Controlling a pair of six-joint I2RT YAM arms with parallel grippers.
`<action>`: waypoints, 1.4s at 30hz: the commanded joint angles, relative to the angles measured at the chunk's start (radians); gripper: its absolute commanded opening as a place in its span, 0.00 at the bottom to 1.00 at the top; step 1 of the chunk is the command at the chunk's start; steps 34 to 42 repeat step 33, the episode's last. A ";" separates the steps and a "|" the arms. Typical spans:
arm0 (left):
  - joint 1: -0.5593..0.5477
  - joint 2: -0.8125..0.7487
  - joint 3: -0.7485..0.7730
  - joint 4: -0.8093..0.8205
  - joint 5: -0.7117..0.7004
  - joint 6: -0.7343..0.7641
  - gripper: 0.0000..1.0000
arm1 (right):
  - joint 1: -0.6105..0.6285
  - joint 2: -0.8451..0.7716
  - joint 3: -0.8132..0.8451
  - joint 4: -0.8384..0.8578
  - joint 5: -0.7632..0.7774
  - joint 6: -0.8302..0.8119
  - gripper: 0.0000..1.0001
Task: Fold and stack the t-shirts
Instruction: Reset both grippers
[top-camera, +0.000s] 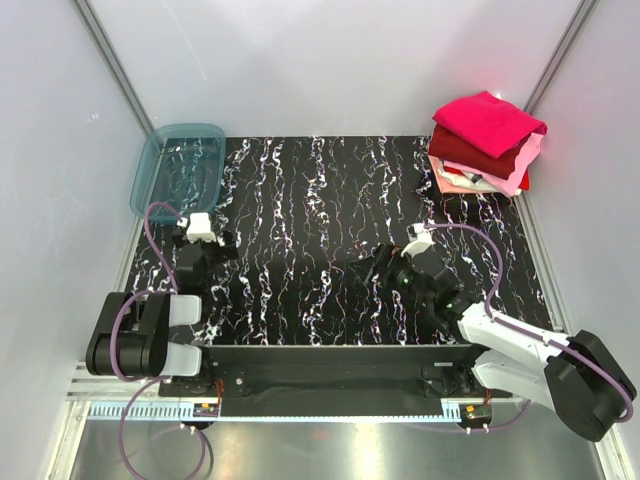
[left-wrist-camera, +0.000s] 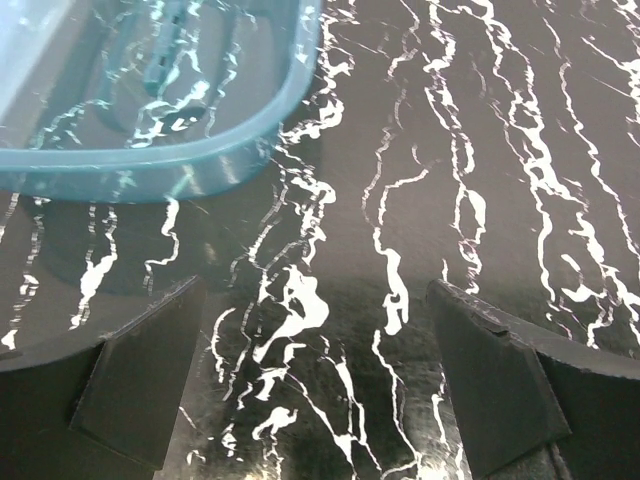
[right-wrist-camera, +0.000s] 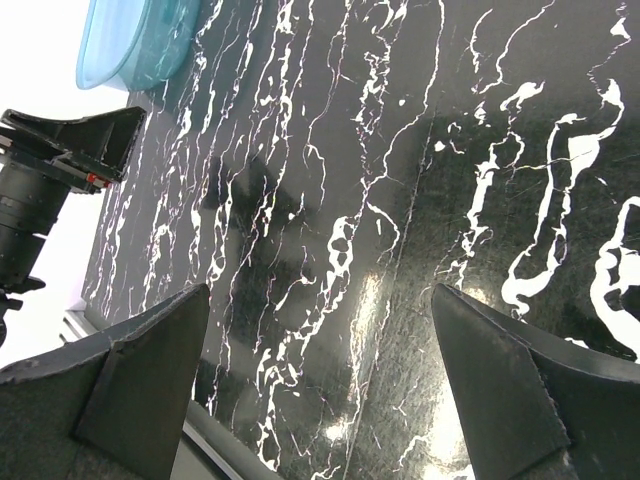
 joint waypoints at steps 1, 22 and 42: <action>0.000 -0.002 0.031 0.104 -0.050 0.029 0.99 | 0.008 -0.028 -0.008 0.049 0.046 -0.003 1.00; 0.000 -0.002 0.034 0.104 -0.047 0.029 0.99 | 0.008 -0.137 -0.044 -0.025 0.112 0.060 1.00; 0.000 -0.002 0.034 0.104 -0.047 0.030 0.99 | 0.008 -0.052 0.038 -0.134 0.149 0.089 1.00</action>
